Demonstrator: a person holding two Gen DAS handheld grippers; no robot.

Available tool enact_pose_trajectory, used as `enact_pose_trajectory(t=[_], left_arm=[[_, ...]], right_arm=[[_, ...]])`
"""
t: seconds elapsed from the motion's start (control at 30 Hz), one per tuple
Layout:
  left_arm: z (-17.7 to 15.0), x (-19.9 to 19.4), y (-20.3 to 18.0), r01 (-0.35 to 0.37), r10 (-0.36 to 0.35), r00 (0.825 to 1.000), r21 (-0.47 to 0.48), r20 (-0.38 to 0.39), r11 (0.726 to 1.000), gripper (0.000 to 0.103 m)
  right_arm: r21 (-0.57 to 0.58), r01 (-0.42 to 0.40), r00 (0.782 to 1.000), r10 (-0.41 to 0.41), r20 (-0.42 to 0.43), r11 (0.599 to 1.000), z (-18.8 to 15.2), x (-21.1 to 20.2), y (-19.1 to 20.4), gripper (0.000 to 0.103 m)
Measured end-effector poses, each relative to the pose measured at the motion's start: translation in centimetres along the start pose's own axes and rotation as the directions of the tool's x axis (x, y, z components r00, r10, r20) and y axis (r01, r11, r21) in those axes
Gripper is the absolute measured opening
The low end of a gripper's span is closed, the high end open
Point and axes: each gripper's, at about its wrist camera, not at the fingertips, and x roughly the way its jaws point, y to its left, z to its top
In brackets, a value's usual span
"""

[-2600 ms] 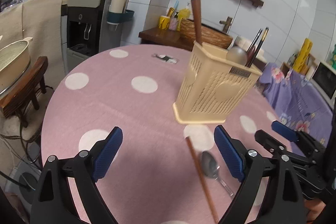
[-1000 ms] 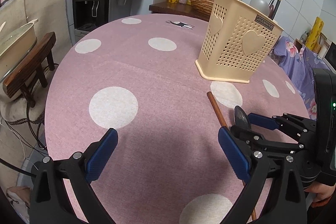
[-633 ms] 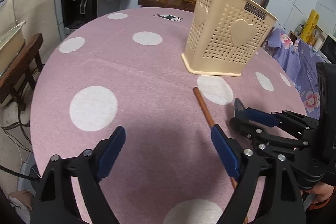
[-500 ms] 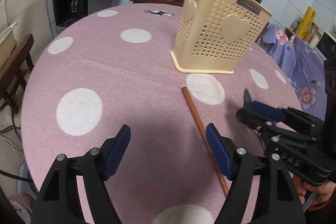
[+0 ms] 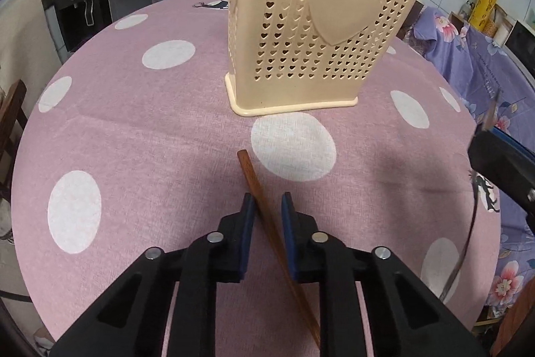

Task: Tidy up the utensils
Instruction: 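Grasp the last metal spoon with right tool while left tool grasps the last wooden chopstick, then lift the spoon and chopstick and lower both into the holder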

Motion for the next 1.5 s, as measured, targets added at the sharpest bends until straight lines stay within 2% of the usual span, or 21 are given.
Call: enact_pose_trajectory(t=[0.17, 0.33, 0.57, 0.77, 0.9, 1.13, 1.23, 1.5], left_arm=[[0.0, 0.3, -0.9, -0.067, 0.066, 0.998, 0.022, 0.023, 0.998, 0.011], [0.2, 0.3, -1.0, -0.076, 0.075, 0.997, 0.013, 0.036, 0.997, 0.01], [0.7, 0.3, -0.6, -0.03, 0.031, 0.999, -0.037, 0.033, 0.999, 0.008], [1.5, -2.3, -0.4, 0.023, -0.017, 0.994, -0.054, 0.108, 0.998, 0.008], [2.4, -5.7, 0.2, 0.085, -0.07, 0.98, -0.073, 0.189, 0.994, 0.008], [3.9, -11.2, 0.6, 0.112, -0.082, 0.936, -0.069, 0.343, 0.991, 0.008], [4.2, -12.3, 0.4, 0.106, -0.075, 0.922, -0.061, 0.381, 0.992, 0.008], [4.2, -13.5, 0.5, 0.126, -0.095, 0.904, -0.048, 0.416, 0.991, 0.008]], right_arm=[[0.0, 0.004, 1.0, -0.004, 0.0, 1.0, -0.4, -0.1, 0.0, 0.038], [0.013, 0.007, 1.0, -0.007, -0.006, 1.0, -0.6, 0.1, -0.4, 0.038], [0.035, 0.007, 1.0, -0.007, 0.001, 0.999, -0.9, 0.3, -0.8, 0.038], [0.039, -0.01, 1.0, 0.009, 0.029, 0.999, -0.6, -0.1, -0.9, 0.038], [0.038, -0.034, 0.997, 0.031, 0.064, 0.999, 0.2, -1.2, -1.0, 0.038], [0.033, -0.082, 0.99, 0.078, 0.115, 0.996, 1.6, -3.2, -0.6, 0.038], [0.034, -0.091, 0.987, 0.086, 0.135, 0.995, 2.0, -3.9, -0.5, 0.038], [0.003, -0.101, 0.979, 0.099, 0.179, 0.995, 2.4, -4.8, 0.3, 0.038]])
